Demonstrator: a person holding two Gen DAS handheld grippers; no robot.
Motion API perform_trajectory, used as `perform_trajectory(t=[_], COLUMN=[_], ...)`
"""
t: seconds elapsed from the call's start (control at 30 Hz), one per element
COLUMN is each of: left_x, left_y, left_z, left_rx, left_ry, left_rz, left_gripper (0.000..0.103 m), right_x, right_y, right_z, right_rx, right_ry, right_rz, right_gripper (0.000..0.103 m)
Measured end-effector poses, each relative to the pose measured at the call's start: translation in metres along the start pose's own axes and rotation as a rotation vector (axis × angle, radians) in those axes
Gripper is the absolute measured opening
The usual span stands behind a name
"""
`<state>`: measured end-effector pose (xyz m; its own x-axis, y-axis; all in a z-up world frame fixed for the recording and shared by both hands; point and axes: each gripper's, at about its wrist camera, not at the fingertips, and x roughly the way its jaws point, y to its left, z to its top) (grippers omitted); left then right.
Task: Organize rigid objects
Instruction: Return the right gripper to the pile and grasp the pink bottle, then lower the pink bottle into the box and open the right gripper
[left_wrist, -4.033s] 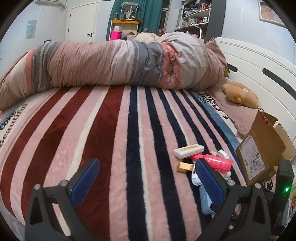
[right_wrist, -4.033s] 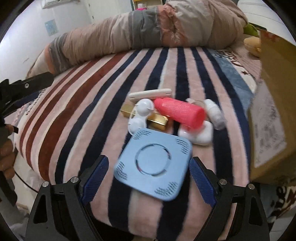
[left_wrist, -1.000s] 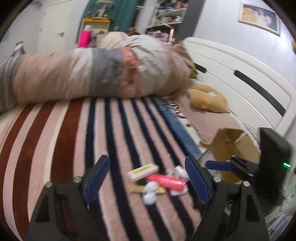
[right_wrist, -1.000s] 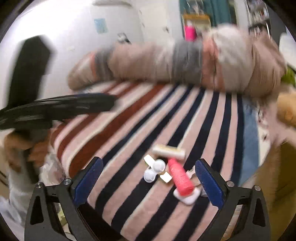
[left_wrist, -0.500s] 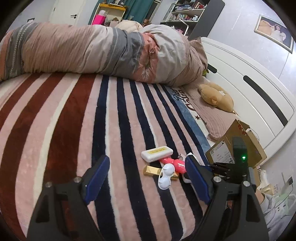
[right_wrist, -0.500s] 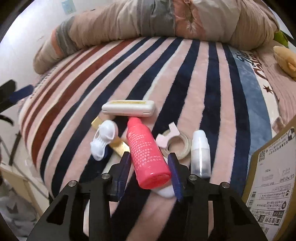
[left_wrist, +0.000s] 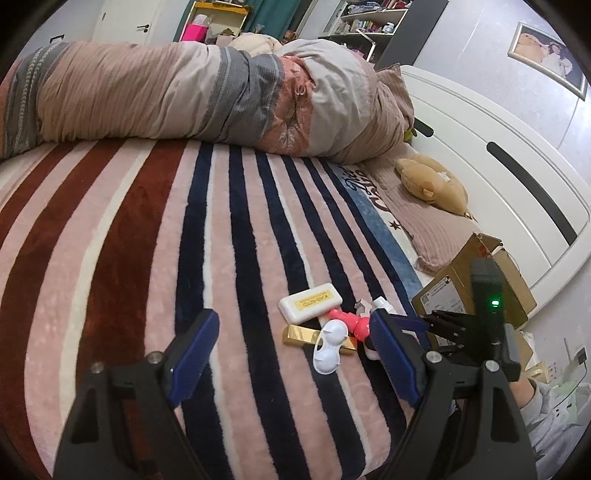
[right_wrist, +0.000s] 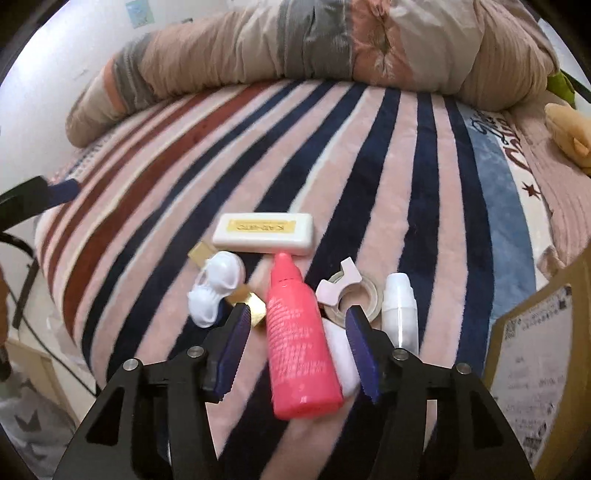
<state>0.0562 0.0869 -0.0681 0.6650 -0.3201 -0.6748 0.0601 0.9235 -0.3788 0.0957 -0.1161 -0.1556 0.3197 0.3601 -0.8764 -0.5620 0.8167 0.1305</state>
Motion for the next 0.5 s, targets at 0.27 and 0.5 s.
perform_trajectory(t=[0.27, 0.5], left_x=[0.008, 0.000], left_y=[-0.005, -0.035], left_z=[-0.008, -0.005], left_rx=[0.009, 0.021], left_ry=[0.034, 0.030], left_rz=[-0.081, -0.293], left_gripper=[0.081, 0.081], right_x=[-0.020, -0.076], right_y=[0.016, 0.049], right_z=[-0.012, -0.013], right_rx=[-0.050, -0.098], right_ry=[-0.061, -0.213], right_rz=[-0.058, 0.113], right_gripper=[0.027, 0.027])
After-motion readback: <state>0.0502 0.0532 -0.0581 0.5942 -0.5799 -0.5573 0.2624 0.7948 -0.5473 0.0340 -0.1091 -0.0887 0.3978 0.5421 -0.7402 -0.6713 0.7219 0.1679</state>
